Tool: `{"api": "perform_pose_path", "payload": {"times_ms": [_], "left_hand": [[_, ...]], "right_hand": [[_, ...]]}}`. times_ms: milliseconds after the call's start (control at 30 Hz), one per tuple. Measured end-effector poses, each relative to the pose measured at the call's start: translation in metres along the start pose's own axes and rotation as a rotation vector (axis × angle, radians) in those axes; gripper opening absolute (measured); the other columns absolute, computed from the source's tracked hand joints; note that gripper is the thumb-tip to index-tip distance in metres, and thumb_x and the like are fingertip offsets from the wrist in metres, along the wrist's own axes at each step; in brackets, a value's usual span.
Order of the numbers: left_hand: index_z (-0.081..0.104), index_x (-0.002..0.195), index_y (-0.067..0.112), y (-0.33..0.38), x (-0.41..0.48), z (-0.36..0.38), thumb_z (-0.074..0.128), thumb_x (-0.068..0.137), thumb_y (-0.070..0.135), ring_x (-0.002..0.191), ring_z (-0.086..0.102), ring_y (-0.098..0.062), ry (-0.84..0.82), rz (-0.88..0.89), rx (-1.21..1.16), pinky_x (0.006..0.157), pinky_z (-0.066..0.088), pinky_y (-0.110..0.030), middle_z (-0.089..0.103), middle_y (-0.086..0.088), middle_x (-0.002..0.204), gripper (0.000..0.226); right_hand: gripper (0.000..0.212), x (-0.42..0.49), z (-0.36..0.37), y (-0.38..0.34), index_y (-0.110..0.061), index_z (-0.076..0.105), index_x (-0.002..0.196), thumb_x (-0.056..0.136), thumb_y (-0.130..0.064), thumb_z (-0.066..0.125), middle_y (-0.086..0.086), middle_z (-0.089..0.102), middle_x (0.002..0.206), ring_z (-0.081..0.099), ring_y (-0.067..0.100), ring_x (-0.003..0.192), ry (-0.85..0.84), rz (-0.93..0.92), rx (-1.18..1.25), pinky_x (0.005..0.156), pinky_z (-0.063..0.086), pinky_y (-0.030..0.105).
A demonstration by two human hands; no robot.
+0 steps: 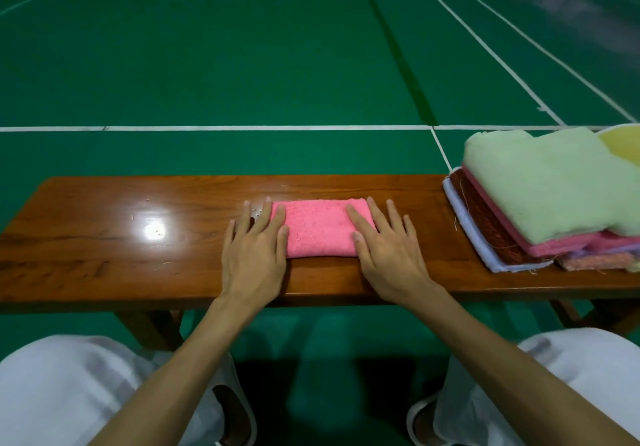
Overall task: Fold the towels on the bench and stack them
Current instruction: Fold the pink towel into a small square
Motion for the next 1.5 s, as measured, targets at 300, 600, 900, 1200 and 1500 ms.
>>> {"api": "perform_pose_path", "payload": {"times_ms": [300,600,900,1200,1500], "left_hand": [[0.042,0.156,0.024,-0.033,0.016,-0.039,0.047,0.107,0.045,0.145,0.043,-0.019,-0.143,-0.096,-0.500,0.119,0.036,-0.046,0.042,-0.001,0.161,0.053],[0.071,0.106,0.008,-0.030,0.019,-0.040,0.041,0.073,0.094,0.104,0.068,-0.037,-0.335,-0.552,-0.484,0.091,0.053,-0.043,0.072,-0.018,0.113,0.098],[0.052,0.119,0.011,0.011,0.023,-0.020,0.074,0.094,0.025,0.108,0.063,-0.030,-0.342,-0.651,-0.800,0.079,0.059,-0.043,0.060,-0.010,0.123,0.036],[0.060,0.115,0.001,0.071,0.061,-0.052,0.079,0.082,0.009,0.092,0.064,-0.020,-0.310,-0.603,-1.491,0.055,0.058,-0.028,0.064,-0.011,0.112,0.040],[0.058,0.104,0.013,0.242,0.143,-0.077,0.073,0.090,0.005,0.074,0.059,-0.015,-0.406,-0.387,-1.664,0.048,0.052,-0.019,0.061,-0.005,0.093,0.021]], "right_hand": [[0.065,-0.007,-0.040,0.004,-0.047,0.009,0.161,0.106,-0.050,0.044,-0.008,0.012,0.170,0.013,0.014,0.154,-0.113,0.040,0.451,0.124,0.013,0.049],[0.056,0.001,-0.059,0.011,-0.014,0.058,0.078,0.096,-0.067,0.051,0.008,0.068,0.082,0.066,0.026,0.076,-0.031,0.478,0.563,0.074,0.056,0.045],[0.045,0.013,-0.047,-0.003,-0.011,0.061,0.125,0.094,-0.043,0.066,0.009,0.064,0.126,0.063,0.031,0.113,-0.086,0.564,0.512,0.084,0.054,0.038],[0.030,-0.022,-0.133,0.026,-0.016,0.056,0.095,0.076,-0.022,0.079,0.003,0.065,0.101,0.063,0.015,0.090,0.278,0.476,1.116,0.064,0.049,0.028],[0.021,-0.054,-0.223,0.129,-0.014,0.072,0.082,0.071,-0.033,0.072,0.006,0.075,0.091,0.073,0.026,0.090,0.669,0.560,1.164,0.070,0.063,0.057]]}}
Point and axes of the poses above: each hand's wrist, its own x-axis towards the middle knuckle, its own z-axis out of the palm, y = z × x, the point moved 5 cm from there along x, towards the middle knuckle
